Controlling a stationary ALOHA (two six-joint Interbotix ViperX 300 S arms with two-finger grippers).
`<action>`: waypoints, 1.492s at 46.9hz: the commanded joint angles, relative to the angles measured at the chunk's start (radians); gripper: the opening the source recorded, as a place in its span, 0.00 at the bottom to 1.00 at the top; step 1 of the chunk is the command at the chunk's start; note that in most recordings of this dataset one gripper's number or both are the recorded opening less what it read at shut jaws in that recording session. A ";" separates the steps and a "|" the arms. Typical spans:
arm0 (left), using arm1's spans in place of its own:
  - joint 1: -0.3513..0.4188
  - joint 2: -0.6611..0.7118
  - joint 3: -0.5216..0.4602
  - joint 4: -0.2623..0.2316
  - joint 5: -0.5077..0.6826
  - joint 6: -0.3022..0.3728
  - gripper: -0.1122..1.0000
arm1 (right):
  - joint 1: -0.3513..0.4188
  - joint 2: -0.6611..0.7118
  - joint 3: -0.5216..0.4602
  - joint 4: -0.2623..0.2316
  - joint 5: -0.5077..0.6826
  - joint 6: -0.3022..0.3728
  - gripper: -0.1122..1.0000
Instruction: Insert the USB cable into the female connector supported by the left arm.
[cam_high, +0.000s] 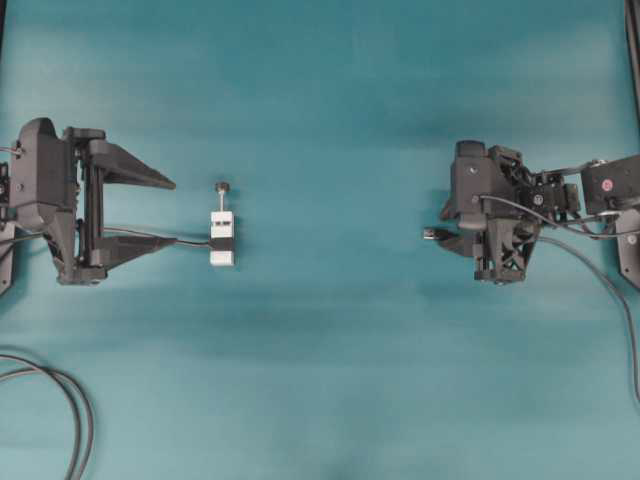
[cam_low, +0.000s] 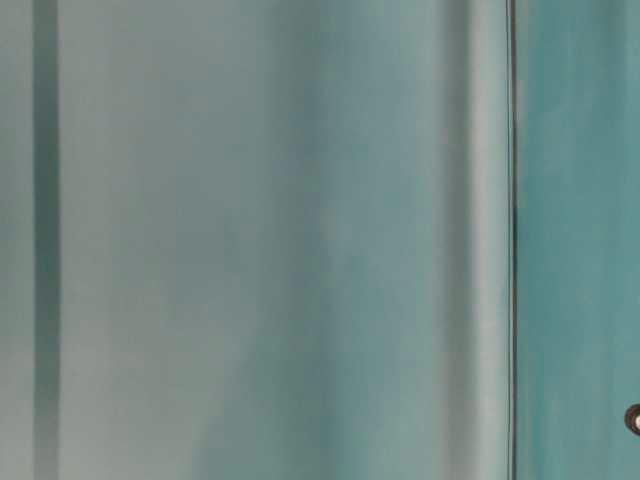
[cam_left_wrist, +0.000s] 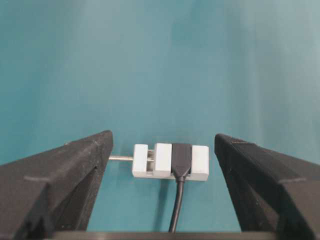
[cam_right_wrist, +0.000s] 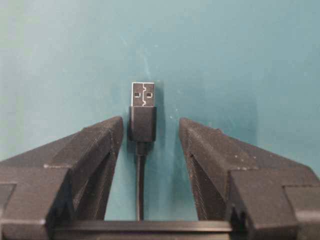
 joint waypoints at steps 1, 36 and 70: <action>0.002 -0.003 -0.005 0.002 -0.002 0.014 0.94 | -0.012 -0.003 -0.012 -0.002 -0.005 -0.006 0.59; 0.008 -0.005 0.014 -0.008 -0.021 -0.051 0.94 | -0.012 -0.005 0.014 -0.002 -0.158 0.018 0.51; 0.018 -0.003 -0.058 -0.009 0.114 -0.156 0.94 | -0.025 -0.006 0.144 0.008 -0.451 0.014 0.51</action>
